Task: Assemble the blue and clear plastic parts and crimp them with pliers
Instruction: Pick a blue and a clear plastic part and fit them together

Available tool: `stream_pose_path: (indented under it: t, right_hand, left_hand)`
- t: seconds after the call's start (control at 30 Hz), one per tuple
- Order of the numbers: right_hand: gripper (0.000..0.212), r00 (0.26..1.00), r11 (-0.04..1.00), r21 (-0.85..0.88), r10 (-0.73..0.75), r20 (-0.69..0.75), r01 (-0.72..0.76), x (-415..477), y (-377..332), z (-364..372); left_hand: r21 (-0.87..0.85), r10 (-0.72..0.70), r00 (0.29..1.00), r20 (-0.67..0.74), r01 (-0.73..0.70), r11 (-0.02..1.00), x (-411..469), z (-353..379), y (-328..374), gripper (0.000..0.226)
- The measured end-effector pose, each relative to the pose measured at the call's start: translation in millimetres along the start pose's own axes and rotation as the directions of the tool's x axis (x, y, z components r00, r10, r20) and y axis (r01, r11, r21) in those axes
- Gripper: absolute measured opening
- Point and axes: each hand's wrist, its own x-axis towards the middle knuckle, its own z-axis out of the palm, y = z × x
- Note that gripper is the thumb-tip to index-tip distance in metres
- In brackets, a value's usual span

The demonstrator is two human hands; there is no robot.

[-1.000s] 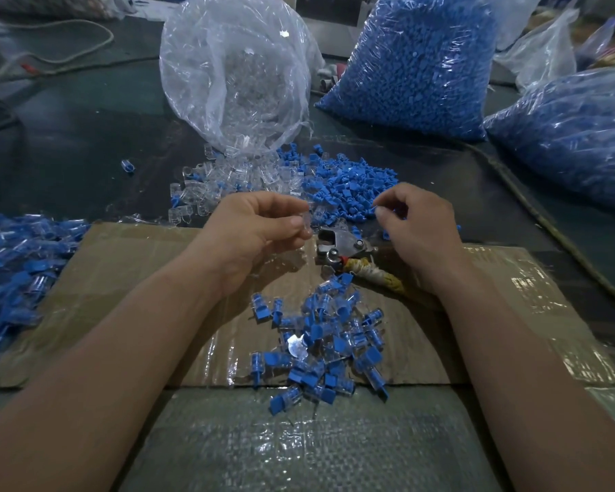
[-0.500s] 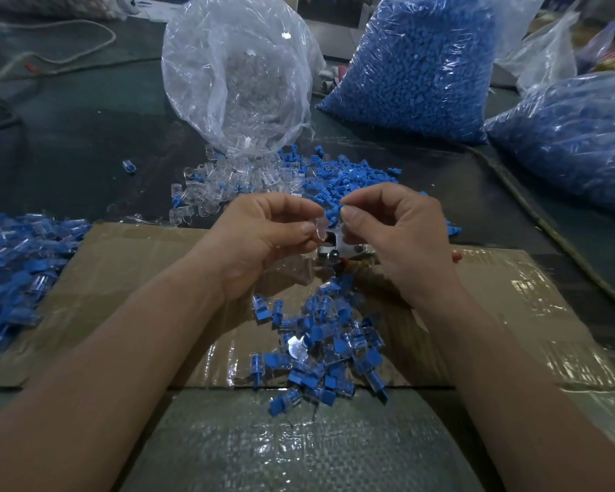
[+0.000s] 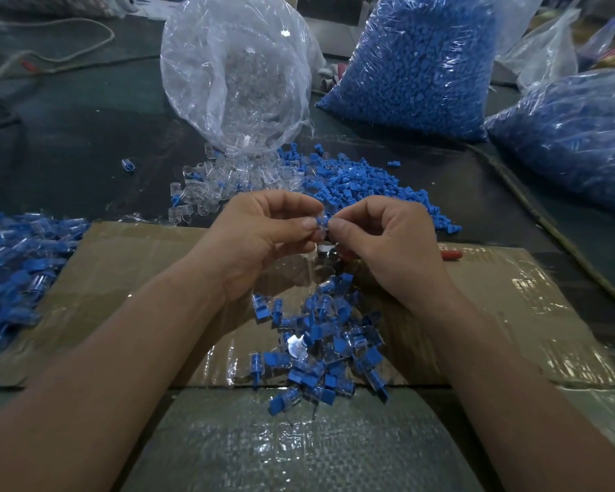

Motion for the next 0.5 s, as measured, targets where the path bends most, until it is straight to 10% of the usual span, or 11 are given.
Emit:
stream_pose_path:
  t: [0.5]
  right_hand:
    - [0.011,1.000,1.000,0.029,0.006,0.025,-0.007,-1.4,-2.3,-3.9]
  left_hand:
    - [-0.039,0.018,0.999,0.034,-0.016,0.999,-0.1,0.2,-0.8,0.015]
